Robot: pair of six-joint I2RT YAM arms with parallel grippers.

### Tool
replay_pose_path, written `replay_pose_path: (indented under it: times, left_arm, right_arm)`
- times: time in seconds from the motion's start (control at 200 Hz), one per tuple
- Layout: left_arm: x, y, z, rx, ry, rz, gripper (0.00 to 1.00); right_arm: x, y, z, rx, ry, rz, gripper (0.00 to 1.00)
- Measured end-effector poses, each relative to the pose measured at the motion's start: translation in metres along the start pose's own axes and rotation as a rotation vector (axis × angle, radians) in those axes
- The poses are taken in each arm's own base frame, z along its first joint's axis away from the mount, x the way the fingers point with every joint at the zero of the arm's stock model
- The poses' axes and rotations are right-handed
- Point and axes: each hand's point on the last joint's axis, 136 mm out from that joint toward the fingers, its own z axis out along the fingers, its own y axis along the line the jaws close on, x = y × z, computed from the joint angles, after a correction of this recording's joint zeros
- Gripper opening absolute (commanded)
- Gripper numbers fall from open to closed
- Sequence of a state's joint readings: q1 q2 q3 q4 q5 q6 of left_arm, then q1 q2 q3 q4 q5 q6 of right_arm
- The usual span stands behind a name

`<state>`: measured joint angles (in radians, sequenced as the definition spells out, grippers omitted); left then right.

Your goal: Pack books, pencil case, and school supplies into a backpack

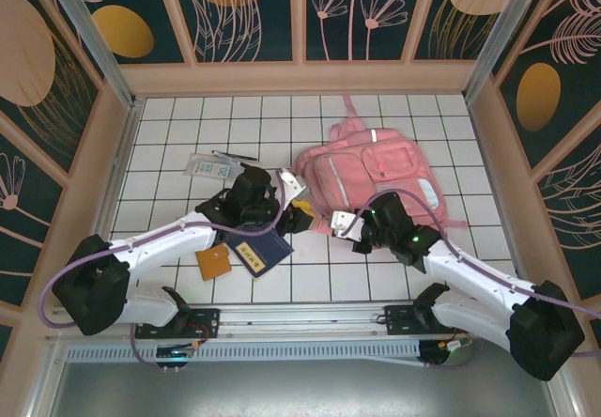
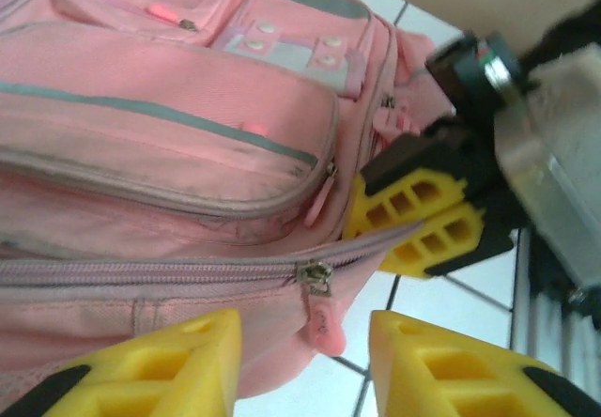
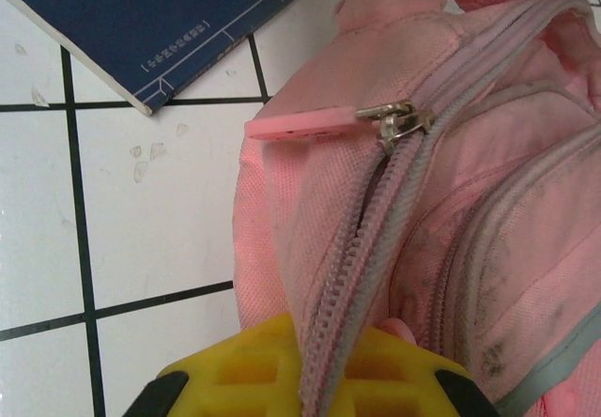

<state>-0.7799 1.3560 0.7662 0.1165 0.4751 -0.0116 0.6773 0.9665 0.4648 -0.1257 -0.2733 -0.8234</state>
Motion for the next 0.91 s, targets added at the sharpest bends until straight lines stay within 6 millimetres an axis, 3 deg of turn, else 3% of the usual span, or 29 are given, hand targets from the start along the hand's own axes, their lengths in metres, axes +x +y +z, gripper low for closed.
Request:
replay_pose_path:
  times: [0.28, 0.48, 0.671, 0.906]
  left_arm:
    - [0.018, -0.014, 0.009, 0.041, -0.046, 0.241, 0.48]
    - [0.009, -0.025, 0.016, -0.004, -0.107, 0.379, 0.42]
    - [0.012, -0.014, 0.018, -0.115, -0.131, 0.412, 0.39]
    - [0.020, -0.018, 0.028, -0.185, -0.143, 0.430, 0.37]
  right_arm:
    - [-0.001, -0.001, -0.002, -0.002, -0.016, 0.027, 0.00]
    - [-0.001, -0.002, -0.002, 0.002, -0.020, 0.033, 0.00]
    - [-0.002, -0.003, -0.001, 0.007, -0.027, 0.048, 0.00]
    - [-0.001, -0.002, -0.001, 0.011, -0.032, 0.062, 0.00]
